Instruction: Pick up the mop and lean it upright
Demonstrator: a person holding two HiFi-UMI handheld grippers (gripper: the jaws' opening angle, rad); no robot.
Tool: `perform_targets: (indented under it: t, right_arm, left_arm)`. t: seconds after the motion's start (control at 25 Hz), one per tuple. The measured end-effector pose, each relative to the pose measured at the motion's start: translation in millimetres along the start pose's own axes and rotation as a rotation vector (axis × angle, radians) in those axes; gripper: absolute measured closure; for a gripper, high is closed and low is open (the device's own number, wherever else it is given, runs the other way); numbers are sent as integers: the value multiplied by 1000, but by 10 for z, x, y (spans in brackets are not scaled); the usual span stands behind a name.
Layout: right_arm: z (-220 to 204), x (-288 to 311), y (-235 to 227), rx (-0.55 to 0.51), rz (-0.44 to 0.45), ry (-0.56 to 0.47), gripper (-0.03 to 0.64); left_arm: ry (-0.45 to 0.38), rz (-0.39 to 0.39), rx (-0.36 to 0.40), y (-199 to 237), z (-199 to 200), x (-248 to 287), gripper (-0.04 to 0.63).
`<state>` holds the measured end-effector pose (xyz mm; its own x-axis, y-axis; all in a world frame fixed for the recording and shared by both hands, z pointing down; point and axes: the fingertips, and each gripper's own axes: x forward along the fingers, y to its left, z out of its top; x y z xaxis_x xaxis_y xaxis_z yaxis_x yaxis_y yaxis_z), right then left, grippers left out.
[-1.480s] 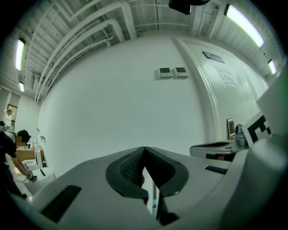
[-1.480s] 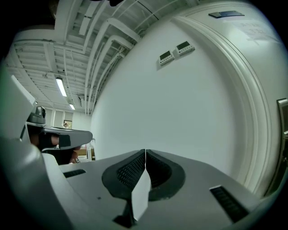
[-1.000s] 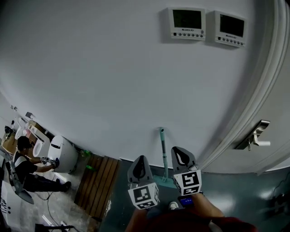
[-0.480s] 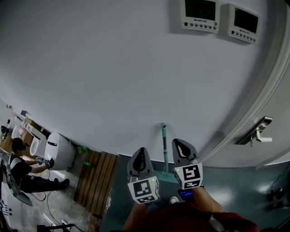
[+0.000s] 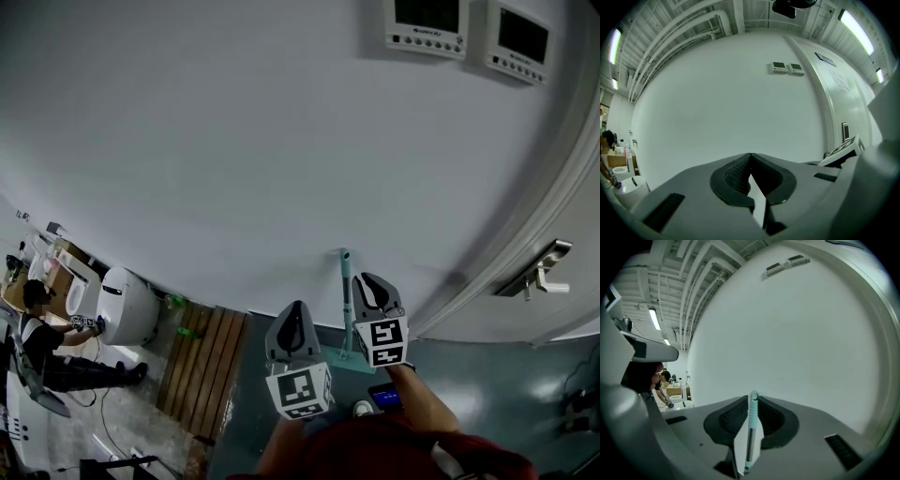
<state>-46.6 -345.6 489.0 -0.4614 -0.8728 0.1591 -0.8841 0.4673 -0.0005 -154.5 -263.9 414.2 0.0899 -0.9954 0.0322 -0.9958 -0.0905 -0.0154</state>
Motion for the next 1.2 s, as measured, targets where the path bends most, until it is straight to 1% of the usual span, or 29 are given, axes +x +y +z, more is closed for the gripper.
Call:
perform_targets:
  t: [0.08, 0.24, 0.44, 0.56, 0.84, 0.88, 0.92, 1.04, 1.2]
  right_arm:
    - [-69, 125, -3, 1, 4, 16, 472]
    - [-215, 360, -11, 2, -8, 55, 468]
    - [-339, 577, -34, 3, -40, 96, 430]
    - [-411, 672, -47, -3, -62, 121, 428]
    - [-504, 800, -72, 6, -63, 148, 428]
    - [-509, 811, -74, 4, -64, 149, 434]
    - [-513, 821, -72, 2, -65, 150, 459]
    - [-520, 846, -46, -6, -58, 152, 495]
    - [-525, 857, -40, 8, -64, 148, 505]
  left_arm:
    - [0, 4, 1, 13, -5, -8, 583]
    - [4, 13, -1, 40, -3, -26, 583]
    - [9, 19, 1, 98, -45, -42, 582]
    - [15, 24, -1, 135, -61, -48, 581]
    - [26, 25, -2, 154, -92, -26, 583]
    - [28, 24, -2, 155, -102, -24, 582]
    - [29, 23, -1, 158, -110, -22, 583]
    - [30, 26, 2, 180, -127, -14, 583]
    - [28, 28, -1, 193, -131, -9, 582]
